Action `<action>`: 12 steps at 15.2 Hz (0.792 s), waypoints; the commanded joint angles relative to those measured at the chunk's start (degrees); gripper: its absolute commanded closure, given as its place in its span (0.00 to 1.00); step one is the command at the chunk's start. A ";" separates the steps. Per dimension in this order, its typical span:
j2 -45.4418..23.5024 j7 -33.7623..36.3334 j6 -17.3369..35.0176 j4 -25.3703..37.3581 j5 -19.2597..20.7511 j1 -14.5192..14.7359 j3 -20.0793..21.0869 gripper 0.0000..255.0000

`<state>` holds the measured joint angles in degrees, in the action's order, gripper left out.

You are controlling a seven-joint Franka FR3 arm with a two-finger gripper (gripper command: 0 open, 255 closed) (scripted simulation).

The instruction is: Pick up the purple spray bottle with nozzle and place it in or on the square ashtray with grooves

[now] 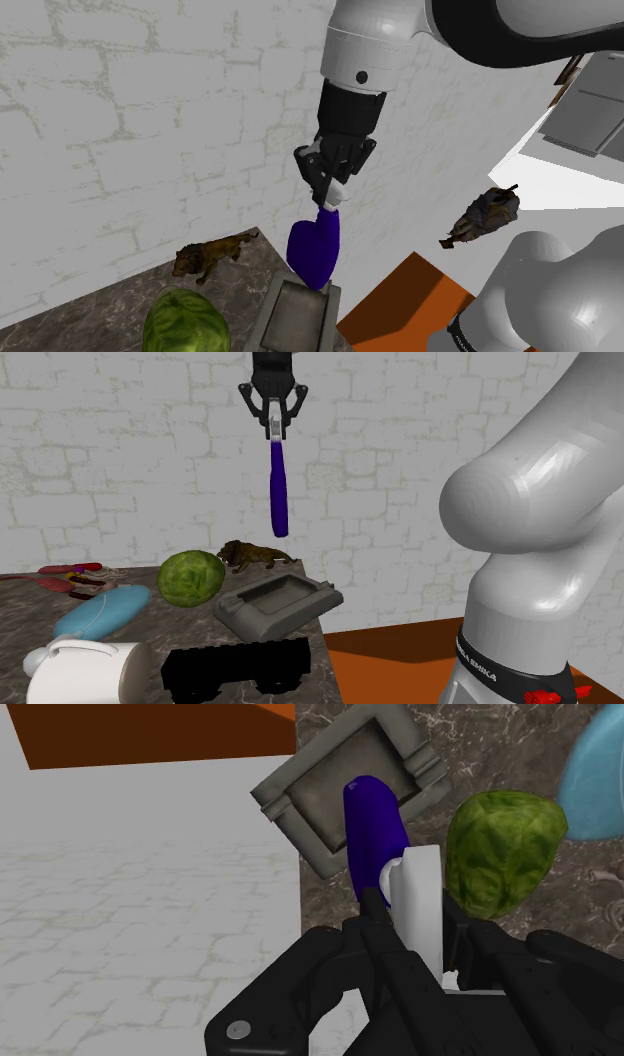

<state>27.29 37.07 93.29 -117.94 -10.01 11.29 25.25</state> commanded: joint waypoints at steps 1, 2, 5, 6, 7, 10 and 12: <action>0.15 -0.11 1.56 -1.67 -0.14 0.08 0.14 1.00; 0.27 -0.14 2.30 -2.53 -0.23 0.13 0.22 1.00; 0.54 -0.23 4.55 -5.03 -0.49 0.29 0.48 1.00; 0.60 -0.26 5.31 -5.84 -0.58 0.34 0.58 1.00; 0.65 -0.28 6.06 -6.64 -0.66 0.39 0.67 1.00; 0.72 -0.34 8.34 -8.98 -0.91 0.52 1.00 1.00; 0.70 -0.36 9.87 -10.48 -1.07 0.61 1.23 1.00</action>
<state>27.86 36.80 102.31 -127.47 -10.97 11.83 26.43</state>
